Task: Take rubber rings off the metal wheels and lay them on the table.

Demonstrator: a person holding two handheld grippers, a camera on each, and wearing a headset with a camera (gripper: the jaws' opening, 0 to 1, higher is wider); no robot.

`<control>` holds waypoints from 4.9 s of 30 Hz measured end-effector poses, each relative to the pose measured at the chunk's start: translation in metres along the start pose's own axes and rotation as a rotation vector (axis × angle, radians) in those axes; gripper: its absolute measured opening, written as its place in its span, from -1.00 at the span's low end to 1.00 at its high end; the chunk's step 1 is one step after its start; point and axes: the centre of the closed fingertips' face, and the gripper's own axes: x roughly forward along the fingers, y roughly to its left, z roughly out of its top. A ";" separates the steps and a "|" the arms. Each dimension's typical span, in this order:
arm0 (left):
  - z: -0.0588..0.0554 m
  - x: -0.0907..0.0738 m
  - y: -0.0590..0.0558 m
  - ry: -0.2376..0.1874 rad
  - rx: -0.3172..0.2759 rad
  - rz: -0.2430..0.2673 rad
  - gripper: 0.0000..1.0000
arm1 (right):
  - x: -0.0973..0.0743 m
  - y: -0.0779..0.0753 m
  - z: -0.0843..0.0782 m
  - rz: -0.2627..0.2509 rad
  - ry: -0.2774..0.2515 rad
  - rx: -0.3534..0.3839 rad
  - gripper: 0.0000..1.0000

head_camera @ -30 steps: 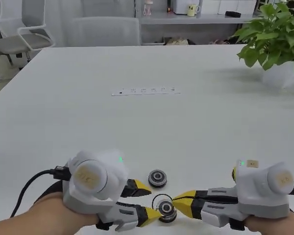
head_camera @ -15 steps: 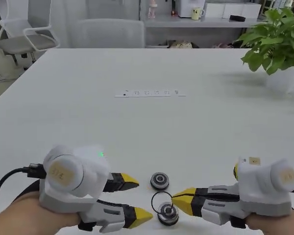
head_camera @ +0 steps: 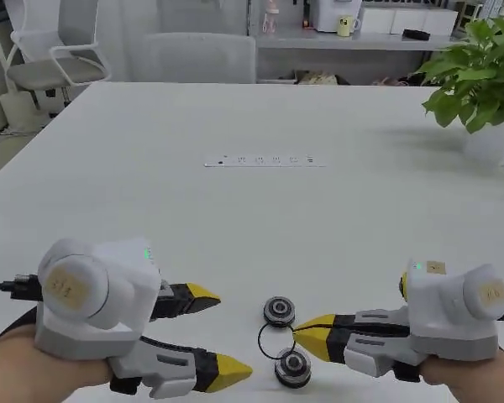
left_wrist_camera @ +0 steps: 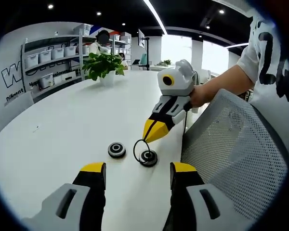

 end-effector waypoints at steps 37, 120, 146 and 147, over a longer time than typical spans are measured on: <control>-0.015 -0.040 0.014 -0.016 -0.046 0.099 0.23 | 0.040 0.006 0.002 0.105 0.153 -0.128 -1.00; -0.009 -0.019 0.005 0.037 0.004 0.026 0.20 | 0.013 -0.009 0.005 0.020 0.090 -0.117 -0.61; 0.006 0.015 0.006 0.044 0.050 -0.018 0.15 | -0.011 -0.016 -0.017 -0.032 0.085 -0.057 -0.51; 0.005 0.016 0.006 0.047 0.052 -0.019 0.15 | -0.011 -0.017 -0.018 -0.033 0.085 -0.055 -0.51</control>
